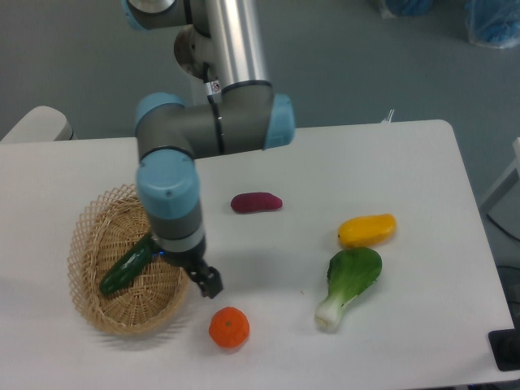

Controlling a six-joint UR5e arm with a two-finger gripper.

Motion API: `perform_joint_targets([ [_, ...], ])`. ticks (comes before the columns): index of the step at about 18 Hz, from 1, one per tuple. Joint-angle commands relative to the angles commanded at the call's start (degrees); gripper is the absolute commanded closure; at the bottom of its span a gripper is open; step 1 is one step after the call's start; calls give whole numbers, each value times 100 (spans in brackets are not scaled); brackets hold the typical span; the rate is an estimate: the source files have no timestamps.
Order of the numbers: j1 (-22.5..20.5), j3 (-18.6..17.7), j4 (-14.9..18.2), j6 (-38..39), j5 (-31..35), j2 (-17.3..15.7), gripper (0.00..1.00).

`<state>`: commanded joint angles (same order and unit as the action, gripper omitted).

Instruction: Place the cucumber in the basket

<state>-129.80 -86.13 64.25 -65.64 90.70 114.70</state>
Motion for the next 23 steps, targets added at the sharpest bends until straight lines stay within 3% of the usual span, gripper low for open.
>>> perform_joint_targets([
  [4,-466,315,227,-598,-26,17,0],
  [10,-845,1247,1107,-1267,-9,368,0],
  [16,-1231,1696,1099,-1907,-9,711,0],
  [19,-1381,1810,1072,-1988,9,913,0],
  [23,-1434,1864,1072,-2119,9,949,0],
])
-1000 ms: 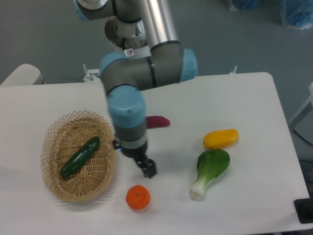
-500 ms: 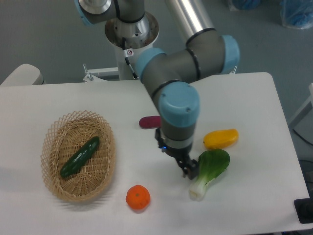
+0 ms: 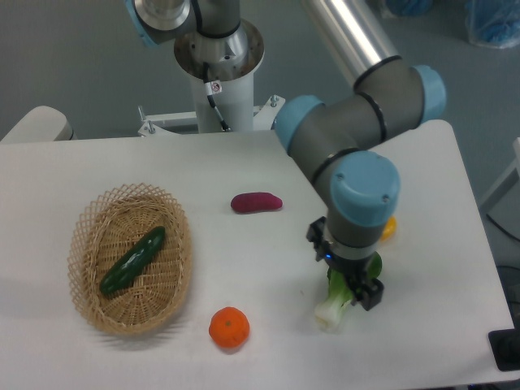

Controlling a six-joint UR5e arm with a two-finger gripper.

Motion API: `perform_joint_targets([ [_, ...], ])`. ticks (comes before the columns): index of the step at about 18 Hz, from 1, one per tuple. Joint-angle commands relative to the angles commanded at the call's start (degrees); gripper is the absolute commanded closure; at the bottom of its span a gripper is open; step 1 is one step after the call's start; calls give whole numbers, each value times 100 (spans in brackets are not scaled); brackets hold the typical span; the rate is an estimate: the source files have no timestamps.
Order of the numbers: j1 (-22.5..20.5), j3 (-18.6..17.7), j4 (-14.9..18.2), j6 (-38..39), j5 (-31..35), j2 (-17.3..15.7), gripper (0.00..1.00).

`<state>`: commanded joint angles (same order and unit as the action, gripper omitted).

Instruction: Place the cucumber in the basket

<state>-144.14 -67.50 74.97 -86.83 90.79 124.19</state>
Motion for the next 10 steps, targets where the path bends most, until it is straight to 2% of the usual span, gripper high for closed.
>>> perform_joint_targets([
  [10,0,-70,-18,-18,-53,-9,0],
])
